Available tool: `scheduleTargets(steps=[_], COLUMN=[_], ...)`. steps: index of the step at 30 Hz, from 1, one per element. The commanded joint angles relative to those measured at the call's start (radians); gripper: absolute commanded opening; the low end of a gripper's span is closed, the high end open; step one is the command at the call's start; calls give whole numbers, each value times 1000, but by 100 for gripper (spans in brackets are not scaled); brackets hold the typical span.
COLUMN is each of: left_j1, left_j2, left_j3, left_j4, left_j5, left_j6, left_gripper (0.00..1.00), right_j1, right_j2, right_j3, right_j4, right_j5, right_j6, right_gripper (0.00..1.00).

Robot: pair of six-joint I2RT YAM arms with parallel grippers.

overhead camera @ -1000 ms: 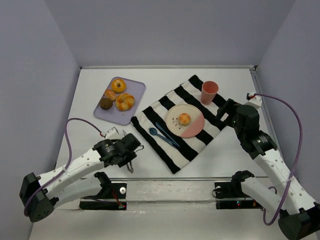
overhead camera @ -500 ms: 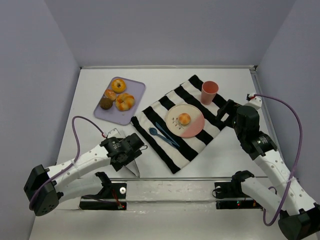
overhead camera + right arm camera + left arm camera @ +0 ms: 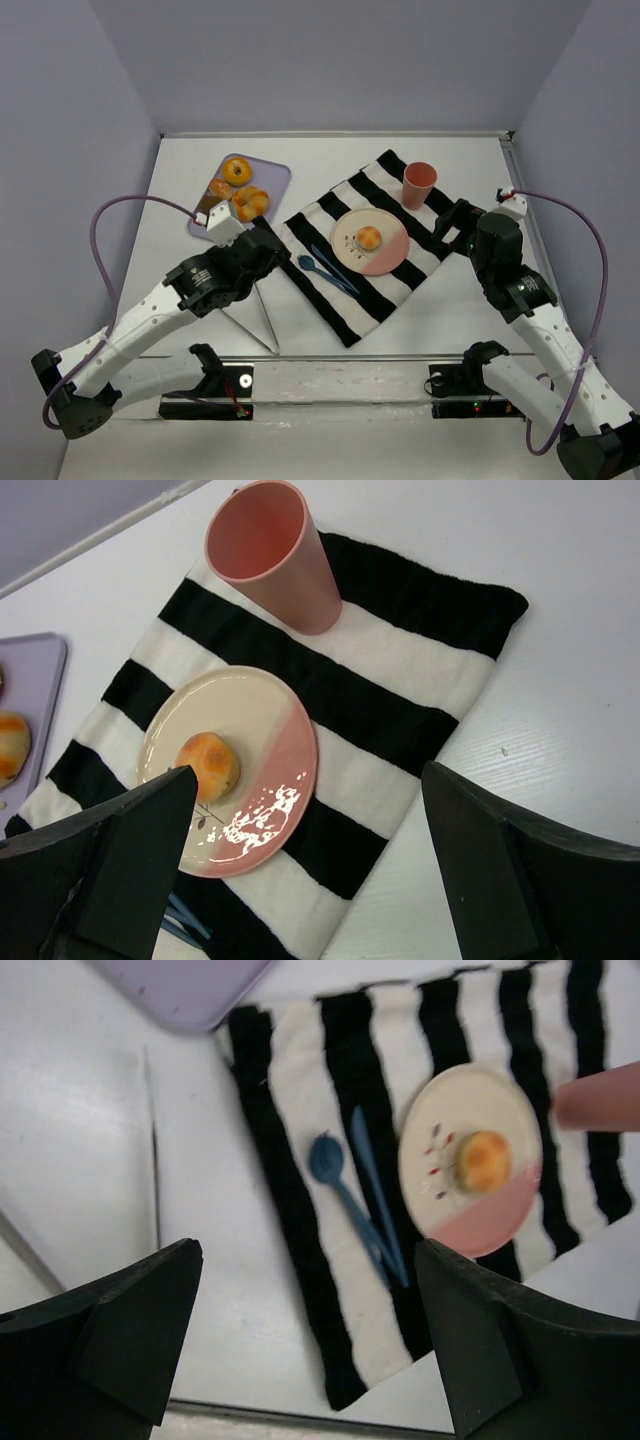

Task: Place the bread

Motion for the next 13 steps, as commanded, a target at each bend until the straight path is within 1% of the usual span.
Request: scheduleTargets(steps=[1,3,4,5,10,13], left_j1=[15,42,59,100,205,224], left_j2=[-35,-46,-52,-55,-97,-101], left_j3=[48,32,21,18,-33,-45], left_j4=[254,345,359,370,449,482], left_j5=[-173,-153,-127,-118,-27,-10], left_j6=[277,323,339,362,409,432], left_gripper=[99,99,99,99,99,99], right_j1=[-4,-4,-4,-4,-4,-4], right_j2=[-18,-25,-29,-43,-84,-97], right_j3=[31,32,32,31,6,2], right_j4=[24,16,7,4,2,-2], right_j5=[12,6,7,7,6,3], right_j6=[21,17,17,11,0,-9], right_gripper=[100,100,100,100,100,100])
